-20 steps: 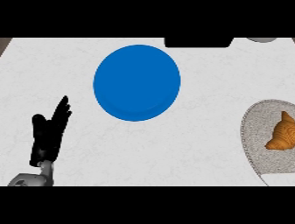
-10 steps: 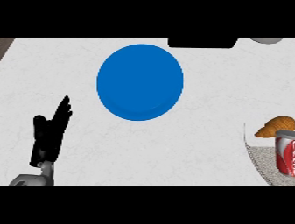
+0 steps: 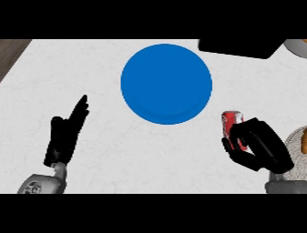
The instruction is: Pick the can from the placemat and place it in the plate
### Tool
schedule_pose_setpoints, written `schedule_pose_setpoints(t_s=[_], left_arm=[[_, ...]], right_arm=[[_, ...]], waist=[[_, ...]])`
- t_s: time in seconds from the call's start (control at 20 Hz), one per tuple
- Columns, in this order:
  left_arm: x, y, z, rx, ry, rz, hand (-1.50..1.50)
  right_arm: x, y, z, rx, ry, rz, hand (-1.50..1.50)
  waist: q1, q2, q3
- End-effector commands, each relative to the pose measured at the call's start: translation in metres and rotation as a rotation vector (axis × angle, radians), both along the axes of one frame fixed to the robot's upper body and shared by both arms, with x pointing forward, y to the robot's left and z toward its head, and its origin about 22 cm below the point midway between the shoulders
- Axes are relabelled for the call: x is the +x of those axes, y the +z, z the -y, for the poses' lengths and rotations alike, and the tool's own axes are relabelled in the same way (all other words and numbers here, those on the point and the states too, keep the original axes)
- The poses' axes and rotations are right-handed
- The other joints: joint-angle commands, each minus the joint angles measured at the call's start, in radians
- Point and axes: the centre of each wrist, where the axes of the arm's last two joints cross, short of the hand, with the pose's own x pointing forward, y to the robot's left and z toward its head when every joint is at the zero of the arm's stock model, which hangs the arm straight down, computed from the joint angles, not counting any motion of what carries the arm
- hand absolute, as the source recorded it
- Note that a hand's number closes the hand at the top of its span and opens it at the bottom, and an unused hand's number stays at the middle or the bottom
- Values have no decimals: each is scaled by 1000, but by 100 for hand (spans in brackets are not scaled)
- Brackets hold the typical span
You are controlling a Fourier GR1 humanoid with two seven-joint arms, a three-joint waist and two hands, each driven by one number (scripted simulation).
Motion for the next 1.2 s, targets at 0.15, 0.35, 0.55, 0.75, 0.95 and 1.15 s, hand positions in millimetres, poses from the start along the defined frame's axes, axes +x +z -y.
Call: schedule_pose_setpoints(t_s=[0.15, 0.35, 0.55, 0.75, 0.95, 1.15], left_arm=[[1, -6, 4, 1, 6, -24, 0], [2, -7, 7, 2, 26, -23, 0], [5, -4, 2, 1, 43, -16, 0], [-7, -10, 0, -2, 24, -31, 0], [-8, -8, -18, -2, 62, -23, 0], [-16, -8, -5, -16, 61, -10, 0]], right_arm=[[32, 64, -122, 50, -112, 135, 150], [43, 102, -161, 76, -240, 216, 150], [51, 125, -204, 53, -366, 180, 150], [73, 143, -238, 38, -480, 126, 150], [105, 139, -249, 50, -517, 85, 150], [121, 150, -265, 42, -517, 49, 150]], waist=[[-30, -20, 8], [-32, -19, 11], [-46, -16, 12], [-36, -10, 14], [-75, -7, 15], [-87, -10, 16]])
